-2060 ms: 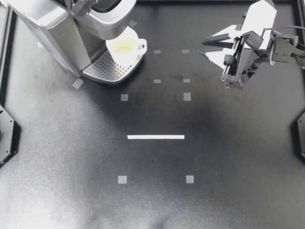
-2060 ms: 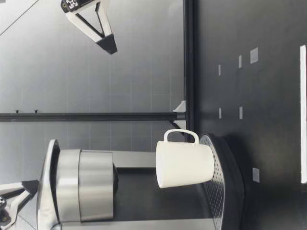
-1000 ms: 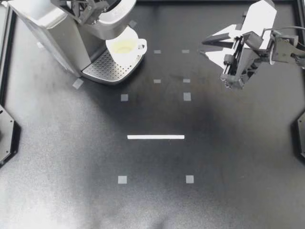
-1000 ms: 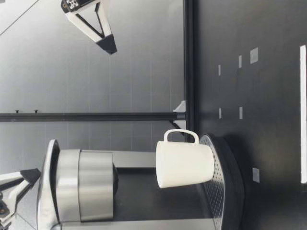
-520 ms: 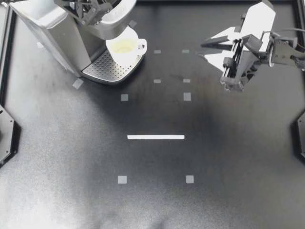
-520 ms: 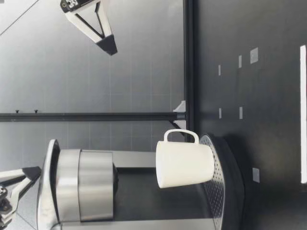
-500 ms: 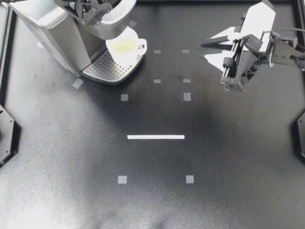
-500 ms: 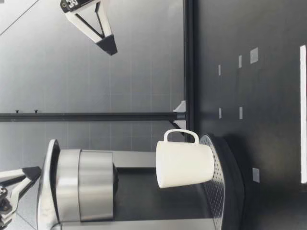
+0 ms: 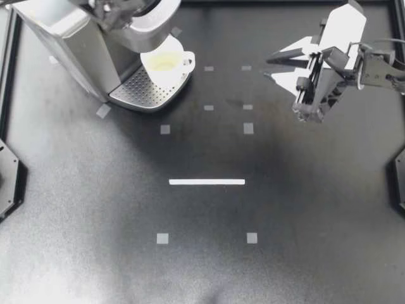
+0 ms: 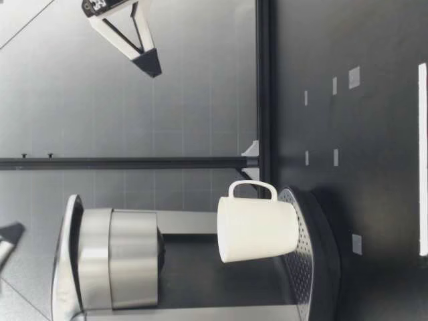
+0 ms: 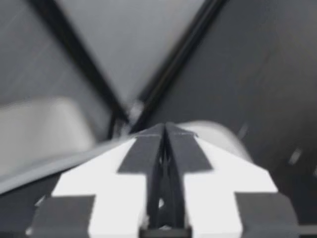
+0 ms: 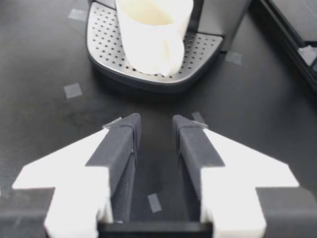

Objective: Place the coffee capsule inside the capsule container, then place the cup onto the center of the cup tray.

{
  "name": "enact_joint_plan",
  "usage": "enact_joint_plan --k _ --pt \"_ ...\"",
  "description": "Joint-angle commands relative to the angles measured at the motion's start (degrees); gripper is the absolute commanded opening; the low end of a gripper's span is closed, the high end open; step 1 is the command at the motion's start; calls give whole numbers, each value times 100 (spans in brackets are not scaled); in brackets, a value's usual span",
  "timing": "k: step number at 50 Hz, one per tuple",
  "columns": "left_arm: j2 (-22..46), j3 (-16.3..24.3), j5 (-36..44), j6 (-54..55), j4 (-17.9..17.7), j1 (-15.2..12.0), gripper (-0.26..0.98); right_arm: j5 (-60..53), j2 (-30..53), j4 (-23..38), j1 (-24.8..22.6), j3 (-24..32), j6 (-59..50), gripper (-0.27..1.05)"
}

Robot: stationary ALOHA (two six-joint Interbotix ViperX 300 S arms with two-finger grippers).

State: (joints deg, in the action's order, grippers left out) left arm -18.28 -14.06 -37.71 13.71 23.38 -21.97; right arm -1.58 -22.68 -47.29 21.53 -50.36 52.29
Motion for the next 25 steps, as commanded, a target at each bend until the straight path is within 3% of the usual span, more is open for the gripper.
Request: enact_joint_plan --k 1,9,25 --pt "-237 -141 466 0 -53 62 12 -44 -123 9 -44 70 -9 39" --pt "-492 -791 1512 53 -149 281 12 -62 -237 -9 -158 62 -18 39" --pt "-967 -2232 3894 167 -202 668 12 -721 -580 -132 -853 -185 -229 39"
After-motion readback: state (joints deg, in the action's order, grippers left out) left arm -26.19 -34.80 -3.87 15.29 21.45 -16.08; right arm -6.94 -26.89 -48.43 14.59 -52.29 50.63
